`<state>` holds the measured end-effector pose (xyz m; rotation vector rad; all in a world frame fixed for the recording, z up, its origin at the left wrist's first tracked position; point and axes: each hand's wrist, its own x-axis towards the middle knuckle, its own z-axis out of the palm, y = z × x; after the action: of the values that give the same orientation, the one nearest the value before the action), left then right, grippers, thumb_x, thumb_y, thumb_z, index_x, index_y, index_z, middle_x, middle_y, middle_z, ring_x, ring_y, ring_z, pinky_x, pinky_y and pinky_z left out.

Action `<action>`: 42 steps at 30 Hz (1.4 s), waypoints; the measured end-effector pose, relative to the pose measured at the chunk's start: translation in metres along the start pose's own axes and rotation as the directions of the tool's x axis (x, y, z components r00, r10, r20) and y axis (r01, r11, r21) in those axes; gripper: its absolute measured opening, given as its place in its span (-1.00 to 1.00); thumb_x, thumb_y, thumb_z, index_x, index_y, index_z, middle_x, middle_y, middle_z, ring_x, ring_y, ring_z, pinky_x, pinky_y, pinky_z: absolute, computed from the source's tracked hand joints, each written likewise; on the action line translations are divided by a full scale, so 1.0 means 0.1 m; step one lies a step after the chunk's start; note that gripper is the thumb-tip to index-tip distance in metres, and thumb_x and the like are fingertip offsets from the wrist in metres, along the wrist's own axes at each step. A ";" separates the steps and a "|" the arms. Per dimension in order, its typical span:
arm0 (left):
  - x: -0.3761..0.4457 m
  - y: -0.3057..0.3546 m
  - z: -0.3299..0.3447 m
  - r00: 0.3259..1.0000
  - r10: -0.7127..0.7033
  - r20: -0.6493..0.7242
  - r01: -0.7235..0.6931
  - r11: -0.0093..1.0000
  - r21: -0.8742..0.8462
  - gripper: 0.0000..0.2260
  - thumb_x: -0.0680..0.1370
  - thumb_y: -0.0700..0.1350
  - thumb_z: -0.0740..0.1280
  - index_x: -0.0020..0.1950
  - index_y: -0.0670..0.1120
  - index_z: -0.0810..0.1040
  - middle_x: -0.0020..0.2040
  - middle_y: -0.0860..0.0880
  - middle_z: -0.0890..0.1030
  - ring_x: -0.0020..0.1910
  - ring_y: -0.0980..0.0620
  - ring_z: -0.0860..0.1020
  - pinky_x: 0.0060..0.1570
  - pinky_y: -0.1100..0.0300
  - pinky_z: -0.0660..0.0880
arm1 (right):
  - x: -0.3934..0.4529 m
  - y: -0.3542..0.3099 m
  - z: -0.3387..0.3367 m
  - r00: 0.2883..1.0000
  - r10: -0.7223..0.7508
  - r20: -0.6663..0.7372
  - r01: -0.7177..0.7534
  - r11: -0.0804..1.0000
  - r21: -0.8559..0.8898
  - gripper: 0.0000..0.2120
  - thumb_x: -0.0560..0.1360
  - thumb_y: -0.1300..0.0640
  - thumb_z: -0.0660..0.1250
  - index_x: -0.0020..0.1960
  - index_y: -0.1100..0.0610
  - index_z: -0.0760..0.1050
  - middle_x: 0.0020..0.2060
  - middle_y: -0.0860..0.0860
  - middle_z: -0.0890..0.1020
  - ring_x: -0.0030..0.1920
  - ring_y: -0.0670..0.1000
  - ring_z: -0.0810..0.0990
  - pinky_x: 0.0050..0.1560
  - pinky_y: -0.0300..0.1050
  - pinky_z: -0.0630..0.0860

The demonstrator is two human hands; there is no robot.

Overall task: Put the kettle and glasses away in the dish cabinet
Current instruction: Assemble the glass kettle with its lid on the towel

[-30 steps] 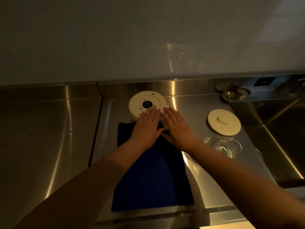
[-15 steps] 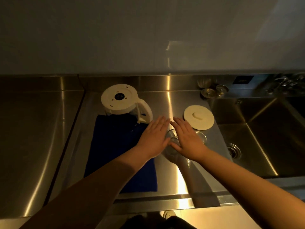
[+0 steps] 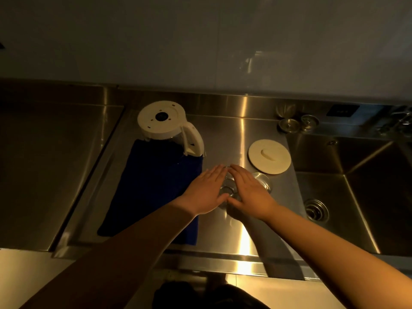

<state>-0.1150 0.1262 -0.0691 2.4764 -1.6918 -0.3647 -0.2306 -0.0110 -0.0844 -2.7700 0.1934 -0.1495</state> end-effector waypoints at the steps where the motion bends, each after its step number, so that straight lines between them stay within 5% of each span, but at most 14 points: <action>1: 0.01 0.01 0.01 1.000 -0.001 -0.001 0.001 1.000 -0.002 -0.36 0.62 0.16 0.07 0.55 -0.10 -0.14 0.57 -0.06 -0.10 0.53 0.03 -0.12 0.42 0.18 -0.19 | 0.00 0.00 -0.01 1.000 -0.005 0.007 0.005 1.000 0.009 -0.21 0.48 -0.21 0.28 0.50 0.22 0.11 0.46 0.18 0.22 0.46 0.13 0.18 0.44 0.06 0.20; 7: 0.08 0.05 0.02 1.000 -0.018 0.002 0.018 0.999 -0.046 -0.31 0.60 0.14 0.15 0.55 -0.14 -0.12 0.57 -0.10 -0.08 0.53 0.00 -0.07 0.37 0.21 -0.15 | 0.02 0.05 -0.02 0.999 -0.039 0.031 0.039 0.999 0.020 -0.21 0.47 -0.10 0.37 0.50 0.26 0.10 0.46 0.21 0.20 0.46 0.15 0.18 0.42 0.05 0.24; 17: 0.27 0.09 -0.01 0.997 -0.075 -0.030 0.065 0.966 -0.249 -0.29 0.45 0.12 0.39 0.48 -0.07 0.16 0.38 -0.04 0.30 0.29 0.00 0.38 0.23 0.11 0.41 | 0.09 0.11 -0.02 0.998 -0.053 0.019 0.052 0.998 0.028 -0.20 0.43 -0.05 0.42 0.48 0.26 0.14 0.42 0.21 0.26 0.41 0.16 0.24 0.40 0.03 0.27; 33: -0.12 -0.53 -0.26 0.975 -0.192 -0.114 0.128 0.897 -0.423 -0.31 0.34 0.02 0.50 0.38 -0.02 0.27 0.31 -0.01 0.35 0.24 0.03 0.42 0.23 0.09 0.42 | 0.62 -0.45 -0.03 0.971 -0.237 -0.015 0.237 0.971 0.012 -0.27 0.41 -0.04 0.43 0.43 0.27 0.24 0.35 0.20 0.35 0.33 0.15 0.34 0.35 0.00 0.30; 42: -0.48 -1.07 -0.34 0.980 -0.178 -0.087 0.127 0.902 -0.413 -0.40 0.35 -0.01 0.48 0.31 -0.04 0.32 0.24 -0.03 0.36 0.04 0.02 0.49 0.00 0.20 0.44 | 0.94 -1.01 0.19 0.967 -0.255 0.026 0.256 0.964 -0.076 -0.35 0.40 0.11 0.44 0.36 0.38 0.31 0.30 0.30 0.39 0.31 0.26 0.36 0.36 0.06 0.30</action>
<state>-0.0266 0.2089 -0.0554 2.2695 -1.2271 -0.5107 -0.1240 0.0752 -0.0583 -2.8642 -0.1678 -0.1880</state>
